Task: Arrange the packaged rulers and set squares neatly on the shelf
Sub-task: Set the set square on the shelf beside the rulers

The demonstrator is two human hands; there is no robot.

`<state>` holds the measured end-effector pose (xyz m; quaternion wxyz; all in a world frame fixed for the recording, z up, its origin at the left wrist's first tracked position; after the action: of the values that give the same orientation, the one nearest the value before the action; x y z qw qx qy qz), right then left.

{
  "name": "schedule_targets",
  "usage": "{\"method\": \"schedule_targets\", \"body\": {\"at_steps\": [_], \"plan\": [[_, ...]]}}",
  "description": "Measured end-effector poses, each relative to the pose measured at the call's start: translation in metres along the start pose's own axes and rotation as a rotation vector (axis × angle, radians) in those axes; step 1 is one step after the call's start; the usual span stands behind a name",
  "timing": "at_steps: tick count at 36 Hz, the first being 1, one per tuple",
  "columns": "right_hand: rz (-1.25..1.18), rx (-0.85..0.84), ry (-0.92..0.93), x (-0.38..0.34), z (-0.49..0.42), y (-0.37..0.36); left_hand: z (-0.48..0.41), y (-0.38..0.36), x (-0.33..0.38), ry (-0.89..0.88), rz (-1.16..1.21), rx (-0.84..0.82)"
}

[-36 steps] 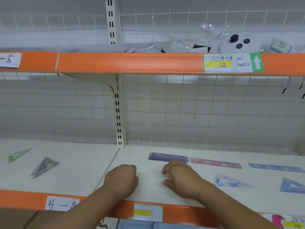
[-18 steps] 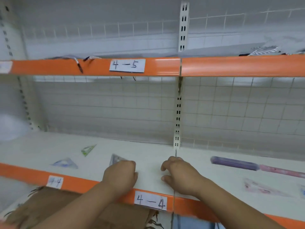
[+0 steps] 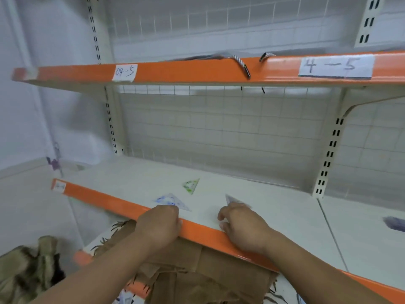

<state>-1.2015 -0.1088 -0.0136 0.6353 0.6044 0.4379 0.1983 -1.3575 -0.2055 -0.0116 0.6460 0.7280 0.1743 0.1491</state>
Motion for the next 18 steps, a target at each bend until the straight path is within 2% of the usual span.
{"method": "schedule_targets", "body": {"at_steps": [18], "plan": [[0.023,-0.166,0.091,-0.023,-0.135,-0.047,-0.076,-0.016,-0.072,0.191,-0.001,-0.034]]}}
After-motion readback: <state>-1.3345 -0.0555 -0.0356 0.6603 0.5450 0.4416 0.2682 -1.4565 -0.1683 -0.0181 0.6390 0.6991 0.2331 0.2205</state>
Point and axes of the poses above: each hand's wrist, its own z-axis away from the middle knuckle, its own y-axis out of the back of the hand, x = y × z, the point moved 6 cm from there along -z, towards the middle knuckle, and after that the axes turned 6 degrees about -z, right-handed, at the moved point
